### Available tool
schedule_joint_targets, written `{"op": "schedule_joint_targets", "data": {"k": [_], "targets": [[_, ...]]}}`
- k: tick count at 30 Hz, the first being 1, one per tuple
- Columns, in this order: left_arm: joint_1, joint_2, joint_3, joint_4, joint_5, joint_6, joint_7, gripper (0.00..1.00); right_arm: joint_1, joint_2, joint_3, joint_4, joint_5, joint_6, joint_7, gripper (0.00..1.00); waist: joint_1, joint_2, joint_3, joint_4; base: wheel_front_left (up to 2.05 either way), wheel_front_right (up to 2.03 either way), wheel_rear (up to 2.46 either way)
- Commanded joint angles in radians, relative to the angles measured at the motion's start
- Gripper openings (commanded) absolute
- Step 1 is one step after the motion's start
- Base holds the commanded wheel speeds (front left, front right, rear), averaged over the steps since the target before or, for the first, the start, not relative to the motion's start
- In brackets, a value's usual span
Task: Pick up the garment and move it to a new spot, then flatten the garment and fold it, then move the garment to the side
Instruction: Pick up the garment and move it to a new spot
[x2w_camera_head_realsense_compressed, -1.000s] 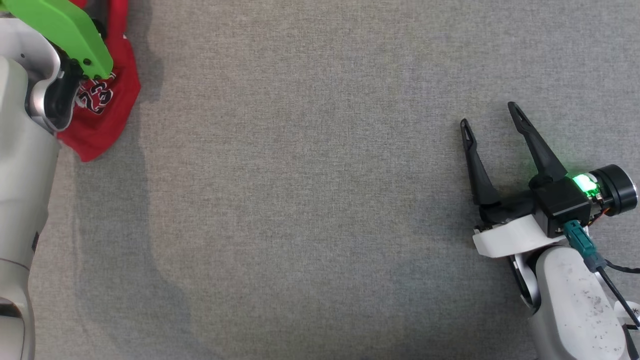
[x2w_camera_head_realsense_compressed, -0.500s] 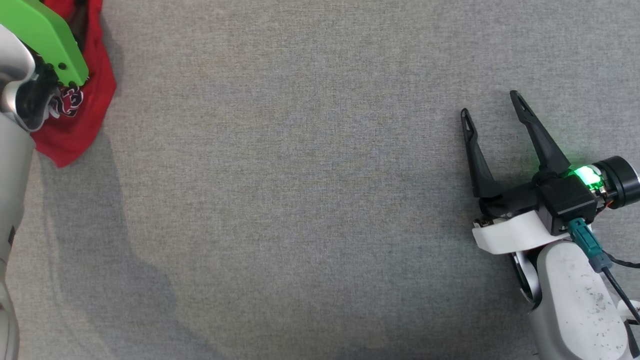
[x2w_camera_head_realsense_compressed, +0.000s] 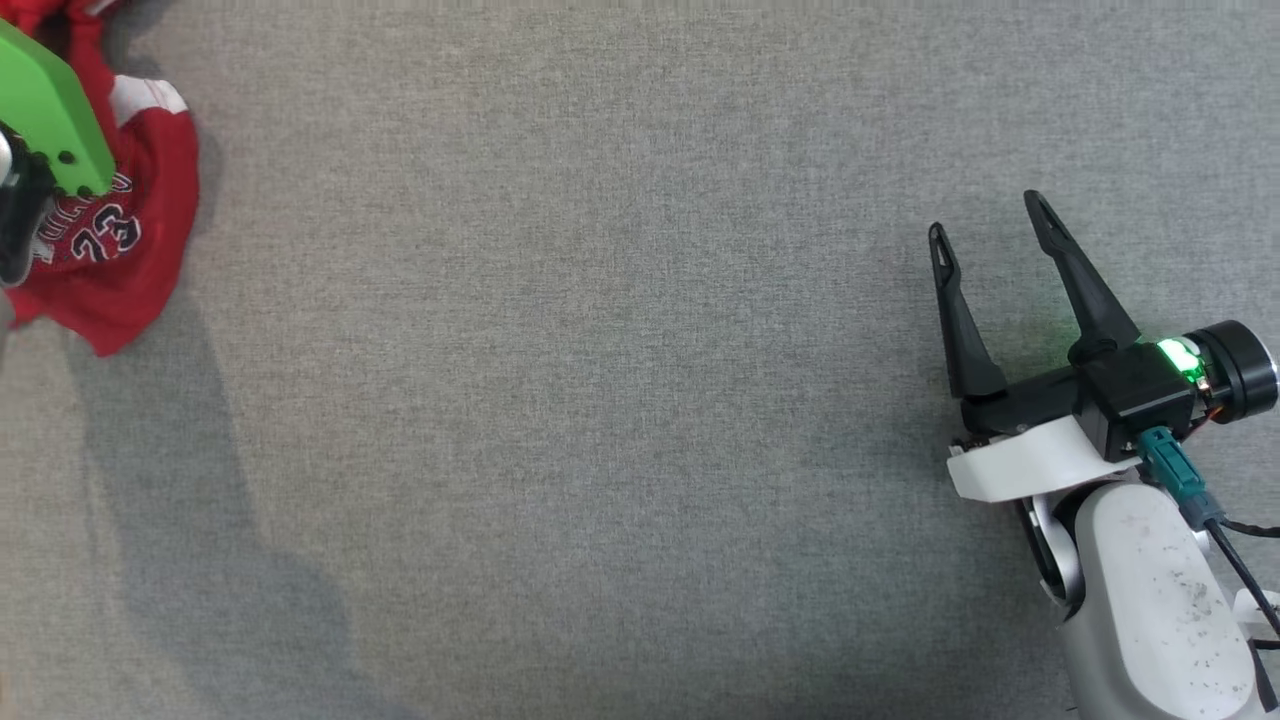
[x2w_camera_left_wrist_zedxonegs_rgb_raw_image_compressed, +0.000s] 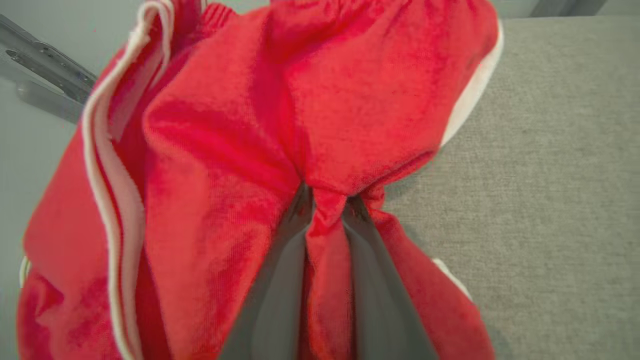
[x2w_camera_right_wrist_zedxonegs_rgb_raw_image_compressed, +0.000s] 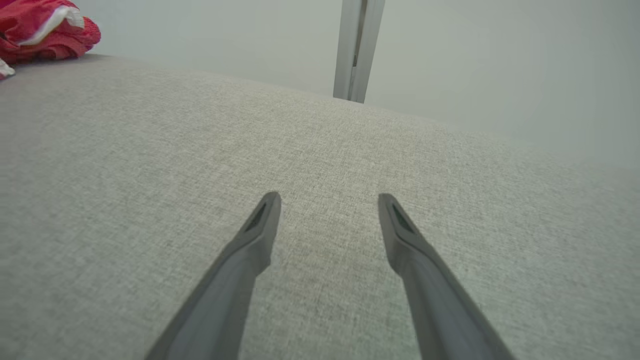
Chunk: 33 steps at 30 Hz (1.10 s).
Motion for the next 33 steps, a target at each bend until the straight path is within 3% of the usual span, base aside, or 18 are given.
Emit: {"op": "schedule_joint_targets", "data": {"k": [1, 11, 20, 28, 33], "targets": [[-0.005, 0.010, -0.004, -0.005, 0.011, 0.003, -0.012, 0.00, 0.006, -0.004, 0.003, 0.007, 0.008, -0.001, 0.000, 1.00, 0.0000, 0.0000, -0.049, -0.005, 0.00, 0.00, 0.00], [0.005, 0.053, -0.079, -0.131, -0.001, 0.003, -0.057, 0.00, 0.052, -0.004, 0.016, 0.052, 0.075, -0.001, 0.000, 1.00, 0.0000, 0.0000, -0.237, -0.037, 0.00, 0.00, 0.00], [0.009, 0.058, -0.148, -0.315, -0.035, 0.003, -0.061, 0.00, 0.110, -0.004, 0.001, 0.077, 0.130, -0.001, 0.000, 1.00, 0.0000, 0.0000, -0.379, -0.086, 0.00, 0.00, 0.00], [0.019, -0.012, -0.225, -0.520, -0.049, 0.003, -0.070, 0.00, 0.150, -0.004, -0.024, 0.087, 0.160, -0.001, 0.000, 1.00, 0.0000, 0.0000, -0.440, -0.125, 0.00, 0.00, 0.00], [0.026, -0.095, -0.245, -0.611, -0.065, 0.005, -0.095, 0.00, 0.165, -0.004, -0.040, 0.088, 0.171, -0.001, 0.000, 1.00, 0.0000, 0.0000, -0.457, -0.152, 0.00, 0.00, 0.00]]}}
